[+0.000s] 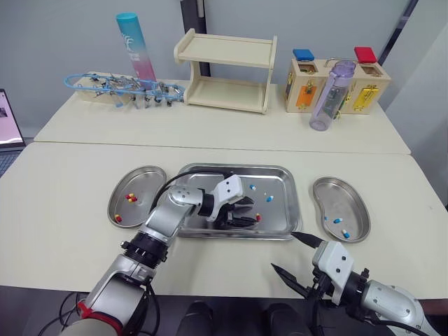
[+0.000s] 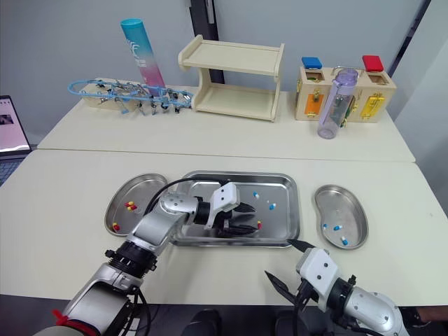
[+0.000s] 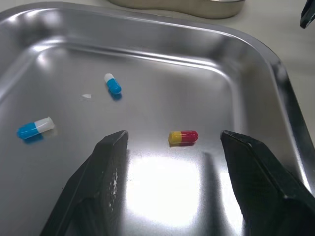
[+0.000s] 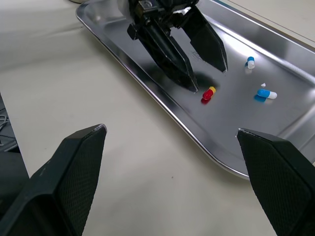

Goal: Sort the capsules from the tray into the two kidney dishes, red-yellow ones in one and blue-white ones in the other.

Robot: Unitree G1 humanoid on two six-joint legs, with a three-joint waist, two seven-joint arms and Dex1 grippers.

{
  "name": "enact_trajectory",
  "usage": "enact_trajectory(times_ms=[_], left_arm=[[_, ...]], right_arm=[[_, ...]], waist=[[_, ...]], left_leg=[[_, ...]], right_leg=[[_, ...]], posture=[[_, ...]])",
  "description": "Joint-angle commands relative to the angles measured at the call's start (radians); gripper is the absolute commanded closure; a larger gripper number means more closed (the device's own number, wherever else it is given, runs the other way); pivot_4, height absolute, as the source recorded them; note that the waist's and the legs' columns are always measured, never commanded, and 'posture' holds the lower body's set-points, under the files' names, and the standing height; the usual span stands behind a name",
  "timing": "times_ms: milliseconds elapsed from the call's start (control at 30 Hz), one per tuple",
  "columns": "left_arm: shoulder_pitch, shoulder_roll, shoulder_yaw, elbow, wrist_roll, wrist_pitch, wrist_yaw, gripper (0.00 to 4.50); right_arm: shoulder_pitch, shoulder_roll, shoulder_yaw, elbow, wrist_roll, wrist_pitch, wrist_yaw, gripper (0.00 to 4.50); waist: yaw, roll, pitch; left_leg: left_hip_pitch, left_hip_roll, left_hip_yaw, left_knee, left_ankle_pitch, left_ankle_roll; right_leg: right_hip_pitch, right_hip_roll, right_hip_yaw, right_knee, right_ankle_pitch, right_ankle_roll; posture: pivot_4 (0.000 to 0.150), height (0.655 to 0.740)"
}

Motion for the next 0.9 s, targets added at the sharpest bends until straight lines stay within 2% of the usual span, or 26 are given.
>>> enact_trajectory(times_ms=[33, 367, 467, 700, 900], left_arm=[[0.006, -0.023, -0.004, -0.012, 0.013, -0.017, 0.027, 1.45], [0.022, -0.026, -0.042, 0.011, 0.06, -0.021, 0.025, 1.45], [0.029, -0.033, -0.047, 0.012, 0.067, -0.026, 0.031, 2.03], [0.041, -0.043, -0.056, 0.011, 0.079, -0.032, 0.042, 4.11], [0.039, -0.041, -0.045, 0.02, 0.079, -0.048, 0.046, 4.16]], right_arm=[[-0.004, -0.006, -0.002, -0.046, 0.01, 0.002, -0.007, 0.0], [-0.015, -0.012, -0.001, -0.033, 0.01, 0.001, 0.001, 0.0], [-0.013, -0.013, -0.003, -0.033, 0.009, 0.0, 0.003, 0.0], [-0.012, -0.017, 0.0, -0.039, 0.008, 0.004, 0.001, 0.0], [-0.014, -0.021, 0.0, -0.037, 0.009, 0.003, 0.001, 0.0]], waist=[[0.0, 0.0, 0.0], [0.001, 0.0, -0.001], [0.001, 0.0, -0.001], [0.0, 0.003, -0.003], [0.0, 0.003, -0.003]], left_leg=[[0.0, 0.0, 0.0, 0.0, 0.0, 0.0], [0.0, 0.0, 0.0, 0.0, 0.0, 0.0], [0.0, 0.0, 0.0, 0.0, 0.0, 0.0], [0.0, 0.0, 0.0, 0.0, 0.0, 0.0], [0.001, 0.0, 0.0, 0.0, 0.0, 0.0]], right_leg=[[0.0, 0.0, 0.0, 0.0, 0.0, 0.0], [0.001, 0.0, 0.0, 0.0, 0.0, 0.0], [0.001, 0.0, 0.0, 0.0, 0.0, 0.0], [0.001, 0.0, 0.0, 0.0, 0.0, 0.0], [0.001, 0.0, 0.0, 0.0, 0.0, 0.0]], posture=[[0.15, 0.74], [0.15, 0.74], [0.15, 0.74], [0.15, 0.74], [0.15, 0.74]])
